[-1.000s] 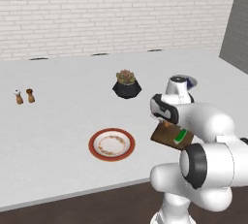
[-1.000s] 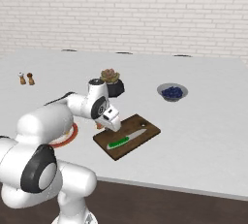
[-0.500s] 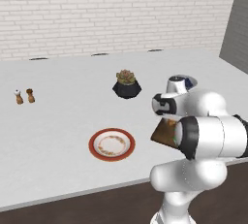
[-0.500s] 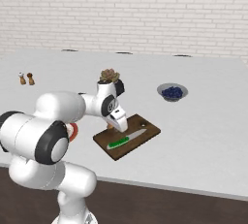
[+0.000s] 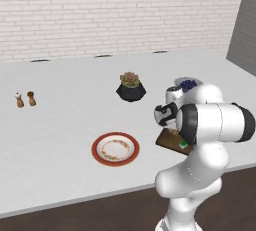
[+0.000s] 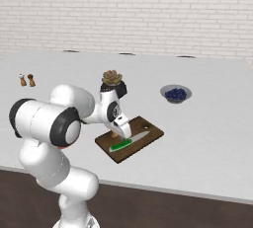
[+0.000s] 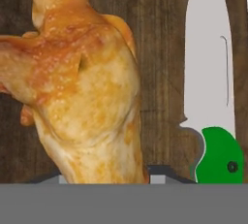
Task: Pick up the knife from the drawer and place it on the cutting board. Then place the meat from the plate to the cutting board.
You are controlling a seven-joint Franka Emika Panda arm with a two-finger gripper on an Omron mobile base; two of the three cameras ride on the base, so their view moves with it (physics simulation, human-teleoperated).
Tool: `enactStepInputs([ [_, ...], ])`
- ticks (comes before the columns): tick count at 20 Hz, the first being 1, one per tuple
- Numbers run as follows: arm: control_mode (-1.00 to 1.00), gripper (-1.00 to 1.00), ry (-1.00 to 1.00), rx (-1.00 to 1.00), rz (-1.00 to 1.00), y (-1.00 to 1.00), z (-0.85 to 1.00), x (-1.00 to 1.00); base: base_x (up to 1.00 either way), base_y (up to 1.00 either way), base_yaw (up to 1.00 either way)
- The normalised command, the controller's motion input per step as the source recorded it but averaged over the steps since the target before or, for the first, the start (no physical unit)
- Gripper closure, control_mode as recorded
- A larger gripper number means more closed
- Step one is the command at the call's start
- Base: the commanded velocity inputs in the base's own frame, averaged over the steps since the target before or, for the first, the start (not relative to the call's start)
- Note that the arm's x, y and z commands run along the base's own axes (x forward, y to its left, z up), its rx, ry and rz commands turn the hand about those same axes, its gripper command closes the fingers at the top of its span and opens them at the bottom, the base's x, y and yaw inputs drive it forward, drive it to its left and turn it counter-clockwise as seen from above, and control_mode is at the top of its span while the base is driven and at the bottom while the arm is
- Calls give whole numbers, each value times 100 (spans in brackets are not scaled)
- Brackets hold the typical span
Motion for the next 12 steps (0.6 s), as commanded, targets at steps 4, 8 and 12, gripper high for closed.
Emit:
enactStepInputs([
  [4, -100, 100, 5, 0, -1, -1, -31, 0, 0, 0, 0],
  [8, -100, 100, 0, 0, 0, 0, -2, 0, 0, 0, 0],
  [12, -100, -100, 0, 0, 0, 0, 0, 0, 0, 0, 0],
])
